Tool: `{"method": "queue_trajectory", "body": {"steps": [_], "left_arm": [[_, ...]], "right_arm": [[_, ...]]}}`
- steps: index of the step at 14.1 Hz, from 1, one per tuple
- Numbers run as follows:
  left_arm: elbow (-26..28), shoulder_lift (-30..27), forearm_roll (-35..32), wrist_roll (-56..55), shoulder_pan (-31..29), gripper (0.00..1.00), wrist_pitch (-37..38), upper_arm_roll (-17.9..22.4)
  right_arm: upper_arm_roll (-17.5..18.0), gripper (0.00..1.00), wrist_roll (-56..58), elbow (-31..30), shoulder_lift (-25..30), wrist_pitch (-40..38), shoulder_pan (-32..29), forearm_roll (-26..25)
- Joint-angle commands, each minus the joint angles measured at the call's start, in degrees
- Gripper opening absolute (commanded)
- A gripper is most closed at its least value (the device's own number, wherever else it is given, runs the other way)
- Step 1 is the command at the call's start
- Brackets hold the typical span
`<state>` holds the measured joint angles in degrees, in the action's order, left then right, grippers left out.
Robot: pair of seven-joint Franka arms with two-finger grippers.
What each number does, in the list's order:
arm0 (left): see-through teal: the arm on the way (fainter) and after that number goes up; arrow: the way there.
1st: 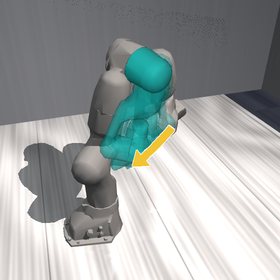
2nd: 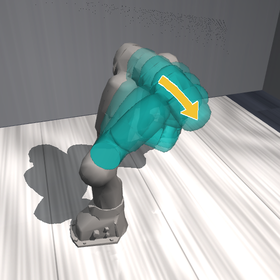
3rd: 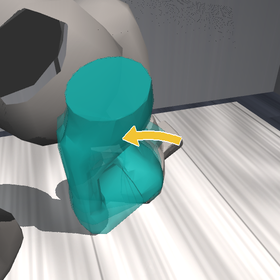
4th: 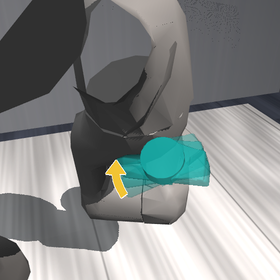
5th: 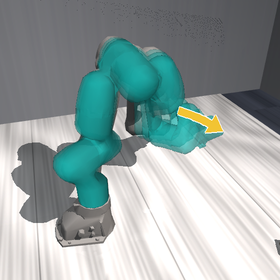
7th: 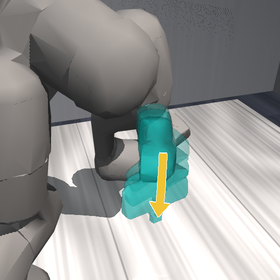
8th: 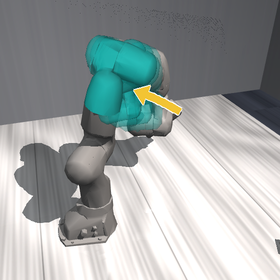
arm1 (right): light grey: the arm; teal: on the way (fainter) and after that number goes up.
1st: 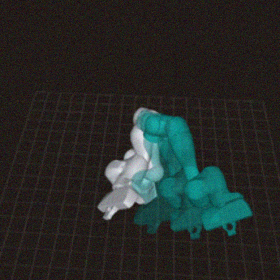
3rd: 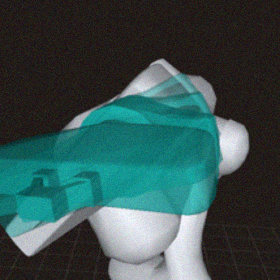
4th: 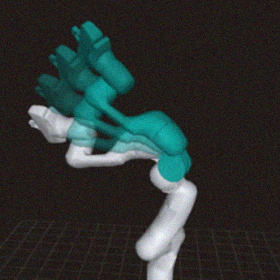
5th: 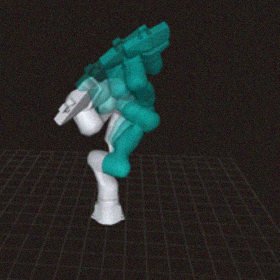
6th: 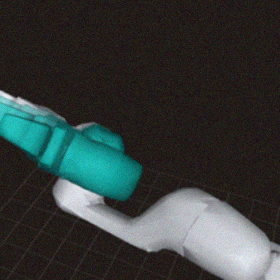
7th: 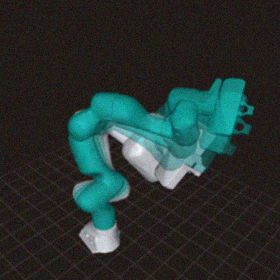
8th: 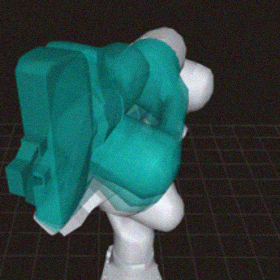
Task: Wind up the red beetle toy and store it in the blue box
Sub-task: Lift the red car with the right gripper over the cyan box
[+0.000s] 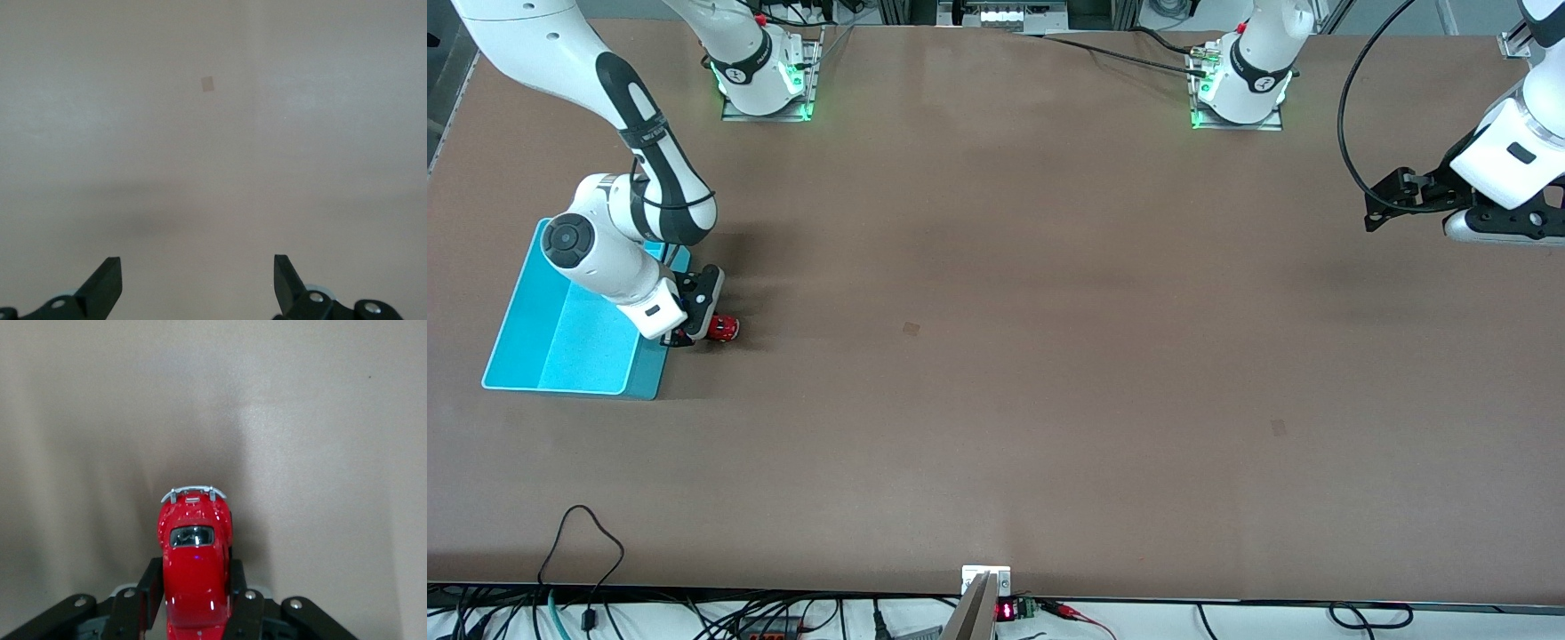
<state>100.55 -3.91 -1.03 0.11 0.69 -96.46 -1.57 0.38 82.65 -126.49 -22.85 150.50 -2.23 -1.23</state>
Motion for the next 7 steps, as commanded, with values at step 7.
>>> {"method": "queue_trajectory", "body": {"steps": [7], "left_arm": [[-0.8, 0.3, 0.9, -0.1, 0.5, 1.00, 0.0, 0.2]], "right_arm": [[3.2, 0.00, -20.9, 11.9, 4.9, -17.9, 0.4, 1.0]]}}
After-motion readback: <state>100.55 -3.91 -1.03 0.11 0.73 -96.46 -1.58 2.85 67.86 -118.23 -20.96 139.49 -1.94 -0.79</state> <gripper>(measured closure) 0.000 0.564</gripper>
